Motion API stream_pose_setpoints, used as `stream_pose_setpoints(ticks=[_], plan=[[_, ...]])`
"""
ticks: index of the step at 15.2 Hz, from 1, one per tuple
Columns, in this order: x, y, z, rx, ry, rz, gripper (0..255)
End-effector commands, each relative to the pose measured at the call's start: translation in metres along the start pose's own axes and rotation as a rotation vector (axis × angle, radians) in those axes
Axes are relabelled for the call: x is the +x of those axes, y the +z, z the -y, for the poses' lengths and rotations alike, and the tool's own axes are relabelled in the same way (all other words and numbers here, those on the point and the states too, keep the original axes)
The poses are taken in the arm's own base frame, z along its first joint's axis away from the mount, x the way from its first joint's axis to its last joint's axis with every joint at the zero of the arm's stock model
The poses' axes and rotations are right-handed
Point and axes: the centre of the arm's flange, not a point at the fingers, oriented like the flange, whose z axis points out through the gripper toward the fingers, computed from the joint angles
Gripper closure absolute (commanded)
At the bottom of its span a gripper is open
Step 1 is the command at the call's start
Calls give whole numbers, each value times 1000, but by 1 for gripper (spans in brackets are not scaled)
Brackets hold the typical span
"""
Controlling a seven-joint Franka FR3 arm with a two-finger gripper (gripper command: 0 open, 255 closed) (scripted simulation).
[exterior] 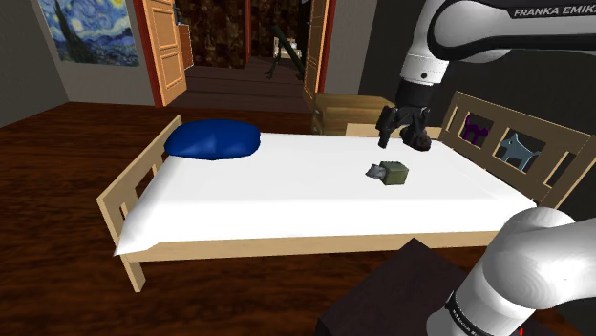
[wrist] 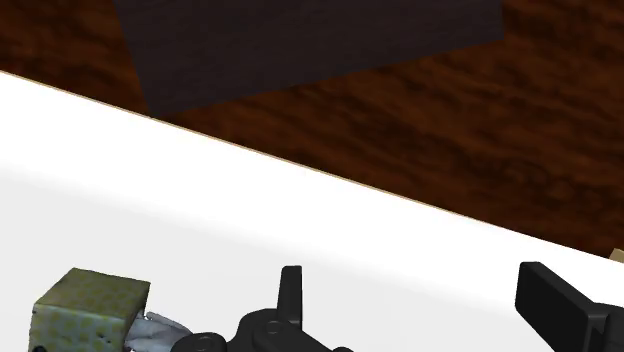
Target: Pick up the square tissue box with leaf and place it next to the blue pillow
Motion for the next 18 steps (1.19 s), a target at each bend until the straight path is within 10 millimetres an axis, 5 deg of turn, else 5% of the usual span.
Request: stream_pose_setpoints(ticks=[1,9,18], plan=[[0,0,0,0,0,0,0],[25,65,-70,-45,-319,-47,0],[81,133,-138,-96,-678,-101,0]])
